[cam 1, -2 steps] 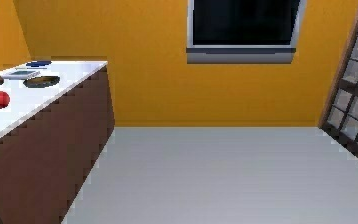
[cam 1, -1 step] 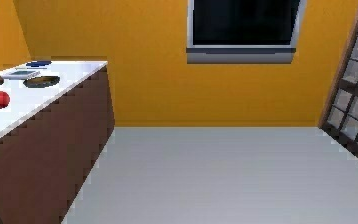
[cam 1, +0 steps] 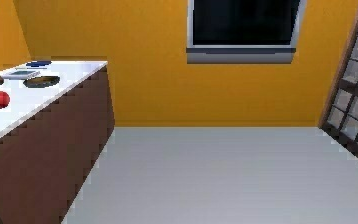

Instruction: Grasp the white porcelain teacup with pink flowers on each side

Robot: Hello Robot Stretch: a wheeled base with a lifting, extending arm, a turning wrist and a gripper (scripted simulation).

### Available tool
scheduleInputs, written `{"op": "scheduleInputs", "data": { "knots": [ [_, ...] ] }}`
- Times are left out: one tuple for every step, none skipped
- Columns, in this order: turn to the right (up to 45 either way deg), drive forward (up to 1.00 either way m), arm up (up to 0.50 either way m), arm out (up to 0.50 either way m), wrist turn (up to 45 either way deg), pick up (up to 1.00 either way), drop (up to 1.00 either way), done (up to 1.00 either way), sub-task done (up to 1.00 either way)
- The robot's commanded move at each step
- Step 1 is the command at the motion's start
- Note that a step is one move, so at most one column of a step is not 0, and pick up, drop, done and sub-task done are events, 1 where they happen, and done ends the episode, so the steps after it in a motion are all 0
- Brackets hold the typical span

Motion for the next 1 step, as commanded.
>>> {"op": "scheduleInputs", "data": {
  "knots": [
    [0.0, 0.0, 0.0, 0.0, 45.0, 0.0, 0.0, 0.0, 0.0]
  ]
}}
